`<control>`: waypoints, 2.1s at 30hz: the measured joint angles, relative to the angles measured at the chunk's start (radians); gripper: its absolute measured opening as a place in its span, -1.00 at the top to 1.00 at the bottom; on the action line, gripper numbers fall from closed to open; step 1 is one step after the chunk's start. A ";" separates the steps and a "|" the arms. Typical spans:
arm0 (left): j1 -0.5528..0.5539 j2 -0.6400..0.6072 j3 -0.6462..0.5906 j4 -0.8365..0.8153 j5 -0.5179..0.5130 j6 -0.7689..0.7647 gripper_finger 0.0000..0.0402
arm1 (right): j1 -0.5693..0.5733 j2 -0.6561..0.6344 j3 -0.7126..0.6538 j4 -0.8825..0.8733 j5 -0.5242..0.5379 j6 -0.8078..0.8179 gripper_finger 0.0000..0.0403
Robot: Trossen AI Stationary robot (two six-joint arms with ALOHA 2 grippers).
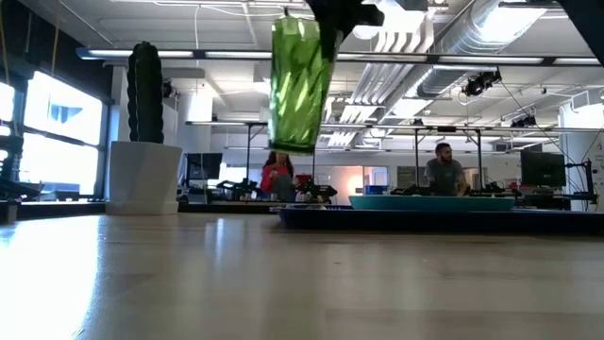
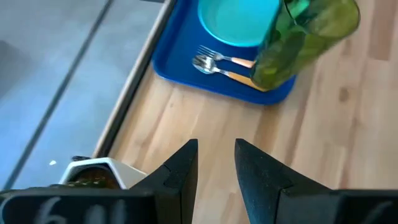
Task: Pick and place plate/cup/fork/spoon on tray
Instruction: Put the green cup on the top right side of the light green plate on the blue tray
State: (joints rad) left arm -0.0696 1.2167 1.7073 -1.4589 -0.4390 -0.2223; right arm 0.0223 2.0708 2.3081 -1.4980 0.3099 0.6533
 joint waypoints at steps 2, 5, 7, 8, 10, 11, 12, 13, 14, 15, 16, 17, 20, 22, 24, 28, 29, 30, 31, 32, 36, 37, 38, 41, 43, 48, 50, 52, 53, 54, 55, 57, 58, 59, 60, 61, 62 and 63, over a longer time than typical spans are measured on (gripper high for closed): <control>0.000 0.000 0.000 0.010 -0.031 0.002 0.52 | -0.024 -0.024 0.000 -0.027 0.037 -0.028 1.00; 0.000 0.000 0.000 0.034 -0.086 0.016 0.52 | -0.067 -0.061 0.000 -0.053 0.091 -0.088 1.00; 0.001 0.000 0.000 0.071 -0.126 0.016 0.52 | -0.103 -0.088 0.000 -0.064 0.110 -0.146 1.00; 0.006 0.000 0.000 0.090 -0.137 0.016 0.52 | -0.125 -0.103 0.000 -0.065 0.111 -0.179 1.00; 0.015 0.000 0.000 0.142 -0.152 0.017 0.52 | -0.172 -0.132 0.000 -0.065 0.116 -0.245 1.00; 0.022 0.000 0.000 0.168 -0.155 0.018 0.52 | -0.197 -0.146 0.000 -0.065 0.121 -0.279 1.00; 0.030 0.000 0.000 0.193 -0.159 0.028 0.52 | -0.223 -0.160 0.000 -0.065 0.133 -0.311 1.00; 0.039 0.000 0.000 0.218 -0.163 0.044 0.52 | -0.249 -0.174 0.000 -0.065 0.147 -0.343 1.00; 0.048 0.000 0.000 0.245 -0.171 0.064 0.52 | -0.276 -0.188 0.001 -0.065 0.158 -0.374 1.00; 0.058 0.000 0.000 0.270 -0.180 0.082 0.52 | -0.305 -0.202 0.001 -0.065 0.161 -0.403 1.00; 0.068 0.000 0.000 0.297 -0.191 0.101 0.52 | -0.334 -0.215 0.001 -0.066 0.161 -0.434 1.00; 0.080 0.001 0.000 0.327 -0.199 0.119 0.52 | -0.363 -0.228 0.001 -0.066 0.161 -0.463 1.00; 0.123 0.008 0.000 0.411 -0.209 0.184 0.52 | -0.454 -0.263 0.001 -0.064 0.161 -0.553 1.00; 0.154 0.009 0.000 0.460 -0.209 0.224 0.52 | -0.522 -0.282 0.001 -0.066 0.140 -0.621 1.00; 0.185 0.013 0.001 0.515 -0.211 0.257 0.52 | -0.600 -0.296 0.001 -0.070 0.090 -0.686 1.00; 0.249 0.023 0.000 0.599 -0.209 0.304 0.52 | -0.769 -0.307 0.001 -0.070 -0.050 -0.775 1.00; 0.264 0.026 0.000 0.609 -0.210 0.308 0.52 | -0.809 -0.307 0.001 -0.070 -0.084 -0.790 1.00; 0.281 0.029 0.000 0.617 -0.210 0.312 0.52 | -0.850 -0.307 0.001 -0.070 -0.122 -0.804 1.00; 0.296 0.031 0.000 0.628 -0.209 0.313 0.52 | -0.892 -0.307 0.001 -0.072 -0.161 -0.814 1.00; 0.310 0.034 0.000 0.634 -0.209 0.313 0.52 | -0.928 -0.307 0.001 -0.073 -0.196 -0.816 1.00; 0.359 0.048 0.000 0.641 -0.209 0.313 0.52 | -1.049 -0.304 0.001 -0.074 -0.294 -0.784 1.00; 0.370 0.050 0.000 0.642 -0.209 0.312 0.52 | -1.070 -0.304 0.001 -0.074 -0.306 -0.771 1.00; 0.380 0.053 0.000 0.642 -0.209 0.310 0.52 | -1.090 -0.304 0.001 -0.074 -0.316 -0.759 1.00; 0.406 0.063 0.000 0.643 -0.209 0.304 0.52 | -1.122 -0.304 0.001 -0.073 -0.322 -0.711 1.00; 0.421 0.072 0.000 0.641 -0.209 0.303 0.52 | -1.128 -0.304 0.001 -0.073 -0.321 -0.697 1.00; 0.450 0.095 0.000 0.642 -0.209 0.305 0.52 | -1.129 -0.305 -0.008 -0.070 -0.293 -0.670 1.00; 0.460 0.105 0.000 0.640 -0.208 0.311 0.52 | -1.129 -0.317 -0.060 -0.069 -0.294 -0.667 1.00; 0.472 0.112 0.000 0.642 -0.208 0.313 0.52 | -1.129 -0.337 -0.147 -0.072 -0.287 -0.653 1.00; 0.478 0.113 0.000 0.641 -0.208 0.313 0.52 | -1.129 -0.350 -0.197 -0.070 -0.274 -0.653 1.00; 0.483 0.113 0.000 0.640 -0.207 0.313 0.52 | -1.128 -0.364 -0.245 -0.062 -0.257 -0.650 1.00; 0.489 0.113 0.000 0.641 -0.208 0.313 0.52 | -1.128 -0.380 -0.291 -0.052 -0.245 -0.639 1.00; 0.497 0.113 0.000 0.644 -0.209 0.314 0.52 | -1.129 -0.411 -0.379 -0.019 -0.243 -0.611 1.00; 0.502 0.113 0.000 0.645 -0.209 0.316 0.52 | -1.129 -0.425 -0.420 -0.006 -0.243 -0.604 1.00; 0.507 0.113 0.000 0.648 -0.209 0.322 0.52 | -1.131 -0.440 -0.462 0.007 -0.243 -0.597 1.00; 0.512 0.112 0.000 0.650 -0.208 0.329 0.52 | -1.131 -0.453 -0.500 0.023 -0.240 -0.584 1.00; 0.518 0.112 0.000 0.650 -0.208 0.335 0.52 | -1.131 -0.468 -0.537 0.046 -0.239 -0.575 1.00; 0.524 0.112 0.000 0.651 -0.208 0.339 0.52 | -1.131 -0.483 -0.573 0.066 -0.240 -0.559 1.00; 0.530 0.112 0.000 0.650 -0.208 0.341 0.52 | -1.131 -0.496 -0.607 0.078 -0.241 -0.547 1.00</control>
State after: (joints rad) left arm 0.4602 1.3285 1.7073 -0.8086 -0.6466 0.1189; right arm -1.1091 1.5750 1.7008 -1.4201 0.0686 0.1064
